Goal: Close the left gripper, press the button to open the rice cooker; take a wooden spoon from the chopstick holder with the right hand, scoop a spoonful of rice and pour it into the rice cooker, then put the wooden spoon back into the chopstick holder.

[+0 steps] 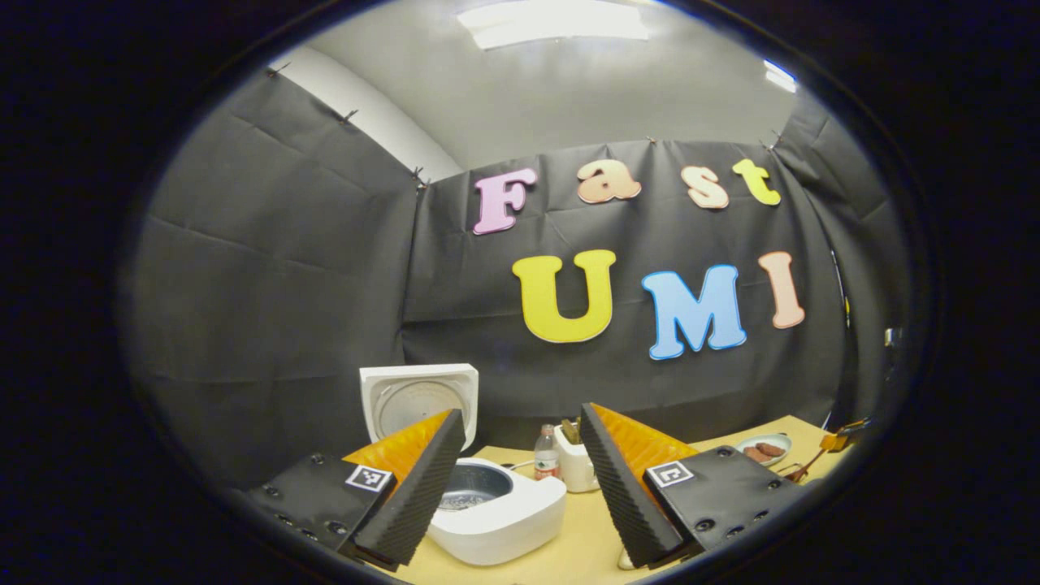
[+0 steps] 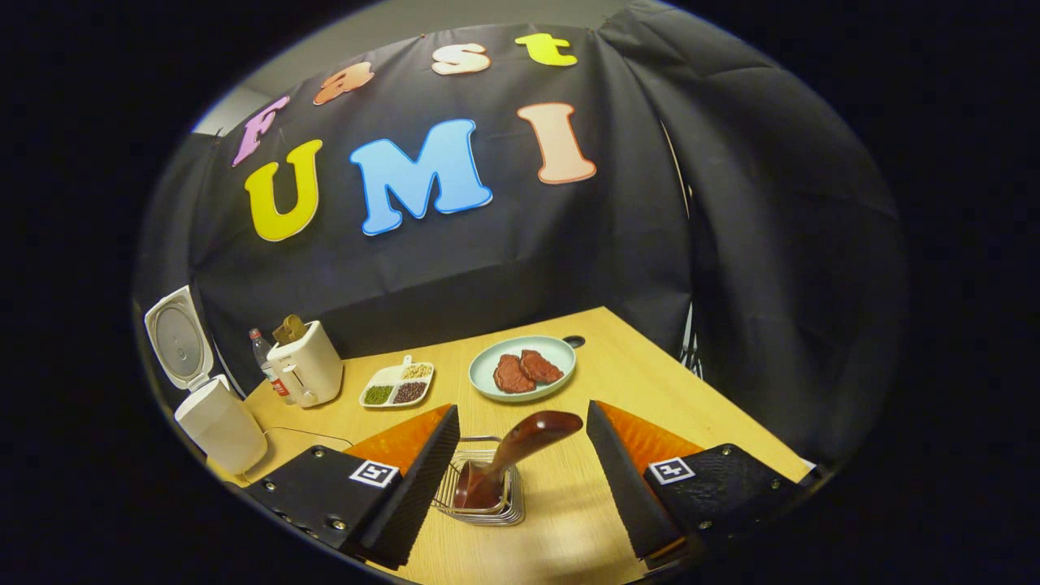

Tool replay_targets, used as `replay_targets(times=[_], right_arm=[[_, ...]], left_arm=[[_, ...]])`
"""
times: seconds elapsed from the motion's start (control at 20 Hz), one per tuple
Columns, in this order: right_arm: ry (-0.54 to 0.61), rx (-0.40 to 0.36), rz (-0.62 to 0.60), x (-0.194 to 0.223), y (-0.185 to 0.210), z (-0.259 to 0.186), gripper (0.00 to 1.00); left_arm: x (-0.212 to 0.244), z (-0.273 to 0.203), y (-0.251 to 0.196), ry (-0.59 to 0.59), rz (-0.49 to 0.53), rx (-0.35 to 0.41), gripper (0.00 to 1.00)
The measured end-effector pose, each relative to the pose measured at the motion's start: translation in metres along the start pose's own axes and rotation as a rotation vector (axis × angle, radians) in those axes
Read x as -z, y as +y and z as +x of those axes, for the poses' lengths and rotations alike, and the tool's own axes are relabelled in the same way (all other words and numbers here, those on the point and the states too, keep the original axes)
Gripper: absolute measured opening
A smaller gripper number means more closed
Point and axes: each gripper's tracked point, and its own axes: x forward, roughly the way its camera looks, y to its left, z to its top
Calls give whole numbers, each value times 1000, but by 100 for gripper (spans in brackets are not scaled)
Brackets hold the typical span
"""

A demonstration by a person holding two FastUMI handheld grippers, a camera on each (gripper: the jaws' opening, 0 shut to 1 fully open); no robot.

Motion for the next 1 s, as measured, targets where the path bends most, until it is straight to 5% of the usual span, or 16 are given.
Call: replay_targets(times=[0.1,0.2,0.35,0.5,0.55,1.0], right_arm=[[50,-19,57,12,4,5,92],[81,-28,91,21,8,11,72],[107,-48,104,26,16,15,27],[120,-79,99,28,31,18,25],[126,-97,77,28,34,15,10],[-22,-139,-222,-36,73,-26,10]], left_arm=[[-1,-3,4,3,9,-7,99],[1,-4,7,8,11,-12,98],[3,-8,15,13,14,-25,98],[3,-8,20,15,14,-31,99],[4,-7,22,15,14,-32,99],[11,-1,37,7,-12,-27,98]])
